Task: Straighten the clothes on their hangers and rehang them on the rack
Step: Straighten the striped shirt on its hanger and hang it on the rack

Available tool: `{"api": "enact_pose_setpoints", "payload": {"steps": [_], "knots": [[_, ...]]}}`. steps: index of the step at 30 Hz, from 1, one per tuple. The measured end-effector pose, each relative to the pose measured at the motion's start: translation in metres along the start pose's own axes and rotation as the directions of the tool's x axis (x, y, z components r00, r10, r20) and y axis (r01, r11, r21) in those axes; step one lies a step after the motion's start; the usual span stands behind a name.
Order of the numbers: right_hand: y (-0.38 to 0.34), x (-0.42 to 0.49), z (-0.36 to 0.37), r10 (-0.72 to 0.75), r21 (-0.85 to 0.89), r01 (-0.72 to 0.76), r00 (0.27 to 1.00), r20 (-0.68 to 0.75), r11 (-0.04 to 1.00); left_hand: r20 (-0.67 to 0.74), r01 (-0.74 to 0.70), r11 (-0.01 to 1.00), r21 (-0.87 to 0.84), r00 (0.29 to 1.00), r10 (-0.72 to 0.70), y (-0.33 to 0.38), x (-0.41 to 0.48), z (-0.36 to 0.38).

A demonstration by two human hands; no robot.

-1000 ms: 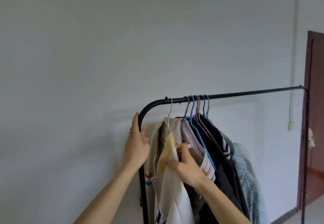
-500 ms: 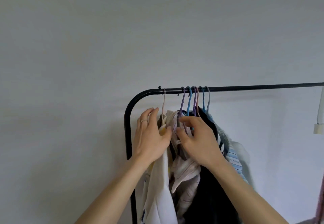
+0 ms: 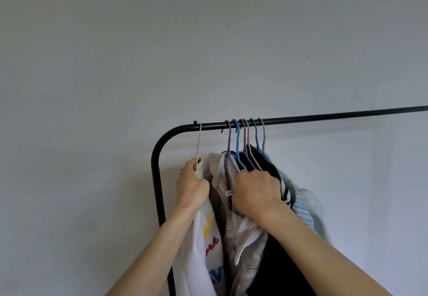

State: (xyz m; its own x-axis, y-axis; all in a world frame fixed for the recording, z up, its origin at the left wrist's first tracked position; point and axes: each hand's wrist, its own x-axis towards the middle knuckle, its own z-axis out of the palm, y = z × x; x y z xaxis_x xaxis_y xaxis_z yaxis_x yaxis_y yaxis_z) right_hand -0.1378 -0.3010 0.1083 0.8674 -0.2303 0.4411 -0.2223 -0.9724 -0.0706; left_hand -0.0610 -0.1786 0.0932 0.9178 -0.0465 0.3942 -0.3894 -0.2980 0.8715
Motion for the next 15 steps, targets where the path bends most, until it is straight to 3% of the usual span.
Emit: {"api": "enact_pose_setpoints", "payload": {"steps": [6, 15], "knots": [[0.045, 0.003, 0.019, 0.136, 0.136, -0.122, 0.985, -0.101, 0.983, -0.083, -0.023, 0.999, 0.028, 0.996, 0.025, 0.002, 0.001, -0.003], [0.112, 0.013, 0.032, 0.346, 0.236, -0.303, 0.923, -0.167, 0.923, -0.06, -0.031, 0.999, 0.043, 0.998, 0.034, 0.004, 0.002, 0.011]]}}
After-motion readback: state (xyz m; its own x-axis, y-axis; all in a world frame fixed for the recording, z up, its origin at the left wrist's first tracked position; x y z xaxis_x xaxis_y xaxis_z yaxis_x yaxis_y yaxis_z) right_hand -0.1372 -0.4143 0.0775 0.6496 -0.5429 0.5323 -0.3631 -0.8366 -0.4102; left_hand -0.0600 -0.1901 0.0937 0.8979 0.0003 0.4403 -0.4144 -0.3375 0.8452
